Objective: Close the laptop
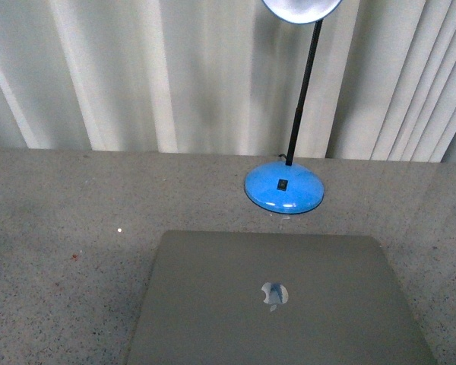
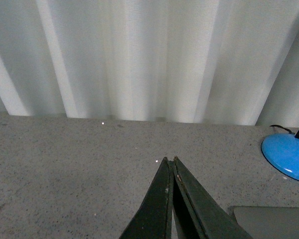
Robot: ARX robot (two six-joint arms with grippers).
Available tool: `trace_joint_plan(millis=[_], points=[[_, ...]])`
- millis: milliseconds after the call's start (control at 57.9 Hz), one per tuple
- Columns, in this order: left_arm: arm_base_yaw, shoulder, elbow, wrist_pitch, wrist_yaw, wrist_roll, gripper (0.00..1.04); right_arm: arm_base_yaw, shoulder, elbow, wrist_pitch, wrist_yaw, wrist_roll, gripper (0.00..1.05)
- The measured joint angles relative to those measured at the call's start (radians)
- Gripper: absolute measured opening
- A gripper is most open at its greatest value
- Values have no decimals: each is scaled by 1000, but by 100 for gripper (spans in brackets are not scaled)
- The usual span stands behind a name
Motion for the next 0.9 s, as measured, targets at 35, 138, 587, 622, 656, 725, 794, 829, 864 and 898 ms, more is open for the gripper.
trace_joint_plan(millis=[35, 138, 587, 622, 656, 725, 794, 829, 864, 898], points=[[4, -23, -14, -10, 3, 1, 4, -5, -24, -14, -11, -7, 0, 3], [51, -103, -57, -49, 66, 4, 4, -22, -103, -54, -53, -26, 1, 3], [70, -462, -168, -297, 70, 4, 4, -120, -479, -158, -321, -120, 3, 3], [70, -494, -174, -324, 69, 4, 4, -120, -502, -162, -341, -120, 3, 3], [70, -517, -176, -345, 69, 4, 4, -120, -525, -165, -361, -120, 3, 3], [70, -573, -176, -391, 69, 4, 4, -120, -579, -171, -407, -119, 3, 3], [70, -627, -177, -436, 69, 4, 4, -120, -631, -175, -454, -119, 3, 3], [70, -649, -177, -455, 70, 4, 4, -120, -653, -176, -473, -119, 3, 3], [70, -678, -177, -482, 69, 4, 4, -120, -682, -178, -498, -119, 3, 3], [70, -700, -177, -501, 70, 4, 4, -120, -703, -178, -517, -119, 3, 3]])
